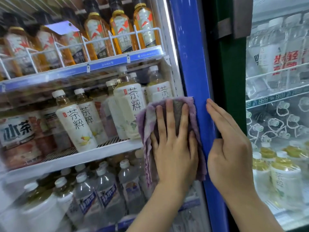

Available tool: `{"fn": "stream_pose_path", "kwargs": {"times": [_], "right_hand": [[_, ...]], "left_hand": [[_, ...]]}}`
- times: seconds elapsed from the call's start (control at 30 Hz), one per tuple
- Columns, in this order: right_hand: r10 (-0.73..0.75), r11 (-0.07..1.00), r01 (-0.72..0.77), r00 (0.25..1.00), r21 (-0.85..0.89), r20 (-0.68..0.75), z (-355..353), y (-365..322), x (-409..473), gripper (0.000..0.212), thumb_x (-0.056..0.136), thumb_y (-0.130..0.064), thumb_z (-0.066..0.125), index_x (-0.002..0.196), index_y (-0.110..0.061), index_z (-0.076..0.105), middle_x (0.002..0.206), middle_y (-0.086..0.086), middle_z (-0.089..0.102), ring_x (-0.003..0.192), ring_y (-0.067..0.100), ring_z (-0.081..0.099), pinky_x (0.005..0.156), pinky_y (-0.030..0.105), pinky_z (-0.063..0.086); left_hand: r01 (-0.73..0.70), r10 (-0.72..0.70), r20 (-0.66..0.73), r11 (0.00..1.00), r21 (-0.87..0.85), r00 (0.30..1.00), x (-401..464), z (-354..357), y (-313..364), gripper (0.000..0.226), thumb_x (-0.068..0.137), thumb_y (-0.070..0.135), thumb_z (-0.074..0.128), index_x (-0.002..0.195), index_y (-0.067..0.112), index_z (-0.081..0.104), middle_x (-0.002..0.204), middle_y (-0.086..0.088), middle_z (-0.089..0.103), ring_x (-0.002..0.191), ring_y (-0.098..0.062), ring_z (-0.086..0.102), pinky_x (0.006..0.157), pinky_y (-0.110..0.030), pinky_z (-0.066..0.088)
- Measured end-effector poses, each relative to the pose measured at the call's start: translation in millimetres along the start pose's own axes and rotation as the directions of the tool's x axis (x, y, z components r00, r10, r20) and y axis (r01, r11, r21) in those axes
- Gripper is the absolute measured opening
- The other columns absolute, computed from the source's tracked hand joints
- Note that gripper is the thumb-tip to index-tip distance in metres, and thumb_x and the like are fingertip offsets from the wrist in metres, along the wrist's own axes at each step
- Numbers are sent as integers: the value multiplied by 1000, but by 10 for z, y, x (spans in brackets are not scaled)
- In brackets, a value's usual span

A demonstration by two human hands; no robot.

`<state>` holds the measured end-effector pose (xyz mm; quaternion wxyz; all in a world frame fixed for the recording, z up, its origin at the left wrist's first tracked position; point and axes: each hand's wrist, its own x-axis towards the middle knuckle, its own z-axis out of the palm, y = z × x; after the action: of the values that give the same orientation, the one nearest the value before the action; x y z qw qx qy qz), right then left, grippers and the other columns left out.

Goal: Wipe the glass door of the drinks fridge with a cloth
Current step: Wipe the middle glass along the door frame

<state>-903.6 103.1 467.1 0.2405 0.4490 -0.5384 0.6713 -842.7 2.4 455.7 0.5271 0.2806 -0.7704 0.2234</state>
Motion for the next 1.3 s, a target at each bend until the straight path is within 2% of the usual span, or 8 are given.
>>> {"fn": "stream_pose_path", "kwargs": {"times": [0.2,0.4,0.47,0.57,0.7,0.93,1.13,1.3], "right_hand": [[-39,997,38,999,-61,-6,-8,2,-8,68,84,20,43,149,0,53,152,6,56,144,14,49,122,25,36],[-273,936,208,938,-284,-213,294,-80,-269,37,81,22,56,108,5,73,107,20,69,97,35,66,96,16,44],[-268,936,240,960,-257,-81,508,-95,-398,42,86,20,59,125,6,69,128,21,67,119,37,64,110,31,47],[-202,925,232,971,-301,128,739,-22,-499,58,102,-4,54,158,-1,40,168,17,33,158,29,28,131,36,18],[-198,851,264,962,-454,189,915,150,-450,73,108,-45,40,168,-18,8,175,10,-2,163,23,-7,132,43,-1],[-252,799,231,967,-555,41,1175,210,-431,73,107,-58,29,168,-23,11,174,18,14,162,37,7,131,52,-1],[-213,787,180,977,-591,14,1300,121,-562,71,108,-56,23,168,-26,-1,175,18,9,162,37,4,130,57,-1],[-345,739,437,899,-513,269,1601,47,-1229,76,104,-55,34,168,-30,1,176,4,-11,163,28,-9,128,53,-10]], "left_hand": [[-69,85,90,983,-171,992,-215,-273,-109,74,92,19,41,165,15,29,176,-4,11,163,-22,0,132,-39,1],[-192,206,117,974,-123,972,-229,-640,-566,52,98,6,41,149,-2,51,165,-19,37,158,-29,27,129,-43,25],[-216,219,117,976,-37,969,-262,-719,-685,47,101,6,46,147,-2,54,165,-19,37,158,-31,27,130,-46,23],[-214,210,149,977,13,966,-396,-805,-833,51,102,6,48,153,0,48,170,-17,27,161,-32,17,130,-50,21],[-182,184,193,983,-31,964,-879,-984,-1184,63,97,6,54,159,9,42,174,-10,19,162,-28,14,130,-50,17],[-89,56,390,994,67,919,-1244,-1288,-1553,72,97,28,49,164,12,30,175,-10,14,162,-29,11,128,-55,12],[-57,15,391,994,94,920,-1359,-1480,-1782,78,94,32,56,165,13,28,176,-9,11,163,-29,10,126,-59,17],[71,-124,393,987,147,911,-1337,-1508,-1925,74,96,35,48,164,12,30,175,-11,13,162,-29,10,127,-60,18]]}}
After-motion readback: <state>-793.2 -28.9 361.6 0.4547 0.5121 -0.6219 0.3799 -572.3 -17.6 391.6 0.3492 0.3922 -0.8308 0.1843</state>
